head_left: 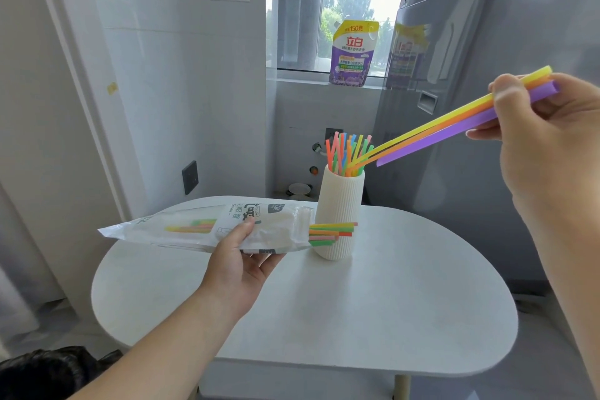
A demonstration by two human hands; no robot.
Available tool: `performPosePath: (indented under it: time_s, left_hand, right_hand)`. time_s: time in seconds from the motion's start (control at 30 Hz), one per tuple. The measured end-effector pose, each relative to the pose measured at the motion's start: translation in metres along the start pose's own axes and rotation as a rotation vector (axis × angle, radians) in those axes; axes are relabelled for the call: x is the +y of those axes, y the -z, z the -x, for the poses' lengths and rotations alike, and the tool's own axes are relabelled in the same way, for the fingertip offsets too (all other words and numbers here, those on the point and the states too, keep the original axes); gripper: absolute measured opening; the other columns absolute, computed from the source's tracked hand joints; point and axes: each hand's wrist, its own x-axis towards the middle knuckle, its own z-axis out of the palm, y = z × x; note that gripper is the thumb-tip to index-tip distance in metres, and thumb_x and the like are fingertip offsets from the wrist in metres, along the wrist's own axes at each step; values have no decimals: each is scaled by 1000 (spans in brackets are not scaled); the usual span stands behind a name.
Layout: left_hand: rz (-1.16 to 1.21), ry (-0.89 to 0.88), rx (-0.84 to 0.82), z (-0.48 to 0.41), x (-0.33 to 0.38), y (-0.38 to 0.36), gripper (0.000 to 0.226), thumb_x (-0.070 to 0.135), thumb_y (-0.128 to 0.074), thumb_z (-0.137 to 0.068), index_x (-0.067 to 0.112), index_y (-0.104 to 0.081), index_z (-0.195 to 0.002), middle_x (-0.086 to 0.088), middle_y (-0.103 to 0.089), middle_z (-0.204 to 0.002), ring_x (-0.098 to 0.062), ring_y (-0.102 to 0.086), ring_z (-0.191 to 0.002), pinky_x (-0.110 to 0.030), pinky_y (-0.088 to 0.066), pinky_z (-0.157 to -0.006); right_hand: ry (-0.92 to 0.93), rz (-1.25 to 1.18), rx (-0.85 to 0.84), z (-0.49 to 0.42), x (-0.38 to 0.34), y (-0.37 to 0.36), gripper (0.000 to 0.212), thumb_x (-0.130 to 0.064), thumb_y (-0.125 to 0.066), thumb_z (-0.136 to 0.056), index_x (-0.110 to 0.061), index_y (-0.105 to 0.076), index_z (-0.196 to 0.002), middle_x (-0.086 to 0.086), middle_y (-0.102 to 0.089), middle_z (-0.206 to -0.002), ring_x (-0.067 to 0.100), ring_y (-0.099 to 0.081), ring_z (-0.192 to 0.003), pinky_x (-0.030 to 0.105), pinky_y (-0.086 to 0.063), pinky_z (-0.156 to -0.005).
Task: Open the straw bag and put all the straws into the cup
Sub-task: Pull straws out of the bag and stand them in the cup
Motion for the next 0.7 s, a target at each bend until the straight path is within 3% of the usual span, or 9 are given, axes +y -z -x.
performPosePath:
  time_s: [0.17, 0.3, 0.53, 0.7]
  left_hand:
    - [-6, 4, -2, 0, -1, 0, 26, 16, -65, -95, 18, -69, -121, -4, -80, -97, -23, -74, -89, -40, -66, -67]
    - [-12, 6, -3, -1, -1, 1, 25, 16, -66, -95, 18, -69, -120, -6, -79, -105, -22, -75, -86, -40, -65, -67]
    - [-19, 5, -14, -1, -2, 1, 30, 16, -66, -95, 17, -68, -125, -6, -79, -102, -21, -77, -82, -39, -65, -65]
    - [-20, 6, -17, -1, -2, 2, 31, 16, -66, -95, 16, -67, -127, -9, -78, -112, -22, -77, -85, -40, -65, -67]
  right_hand:
    - [-30, -21, -3, 0, -2, 3, 24, -40, -59, -90, -35, -68, -68, -15, -67, -62, 15, -73, -61, 32, -61, -65]
    - [-52, -8, 19, -1, -1, 6, 28, -43, -59, -89, -39, -68, -63, -14, -66, -60, 14, -72, -59, 34, -61, -66]
    - [8, 33, -4, 0, 3, -13, 26, -31, -63, -93, -13, -71, -76, 6, -71, -70, 15, -72, -60, 38, -63, -65]
    - [25, 126, -96, -7, 7, -36, 31, -32, -63, -93, -6, -72, -80, 1, -71, -68, 14, -73, -59, 46, -62, -66]
